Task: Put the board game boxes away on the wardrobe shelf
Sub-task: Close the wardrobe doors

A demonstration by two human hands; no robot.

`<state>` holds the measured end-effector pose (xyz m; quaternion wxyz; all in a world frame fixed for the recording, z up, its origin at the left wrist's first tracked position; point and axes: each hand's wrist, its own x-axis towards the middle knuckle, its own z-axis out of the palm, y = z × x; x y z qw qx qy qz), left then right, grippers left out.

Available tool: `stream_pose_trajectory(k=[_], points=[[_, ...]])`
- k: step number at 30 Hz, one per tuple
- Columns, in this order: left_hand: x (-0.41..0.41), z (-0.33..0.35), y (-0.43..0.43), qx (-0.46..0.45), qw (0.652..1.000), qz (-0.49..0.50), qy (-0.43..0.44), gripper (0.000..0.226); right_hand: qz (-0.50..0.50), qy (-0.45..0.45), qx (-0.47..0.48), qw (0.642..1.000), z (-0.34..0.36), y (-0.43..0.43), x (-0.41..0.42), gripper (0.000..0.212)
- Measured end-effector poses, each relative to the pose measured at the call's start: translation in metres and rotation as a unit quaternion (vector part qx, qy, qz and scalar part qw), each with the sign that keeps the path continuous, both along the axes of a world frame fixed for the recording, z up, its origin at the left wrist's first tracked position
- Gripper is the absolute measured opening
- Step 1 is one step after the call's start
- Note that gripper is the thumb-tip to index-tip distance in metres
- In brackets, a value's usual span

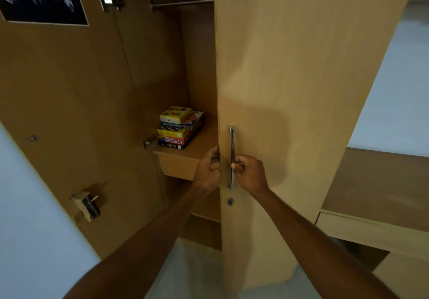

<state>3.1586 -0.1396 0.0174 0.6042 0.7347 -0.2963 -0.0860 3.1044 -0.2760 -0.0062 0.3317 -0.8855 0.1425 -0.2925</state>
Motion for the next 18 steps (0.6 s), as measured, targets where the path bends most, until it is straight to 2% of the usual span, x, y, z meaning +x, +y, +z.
stream_pose_trajectory(k=[6, 11, 18], points=[[0.065, 0.003, -0.027, 0.007, 1.000, -0.018, 0.011, 0.068, -0.020, -0.017, -0.007, 1.000, 0.001, -0.018, 0.057, 0.040], [0.109, 0.006, -0.052, 0.012, 0.998, -0.047, 0.050, 0.079, -0.031, -0.013, 0.000, 0.999, -0.001, -0.042, 0.105, 0.028], [0.150, 0.010, -0.077, 0.022, 0.994, -0.086, 0.065, 0.080, -0.033, -0.014, -0.011, 0.999, 0.003, -0.067, 0.144, 0.032]])
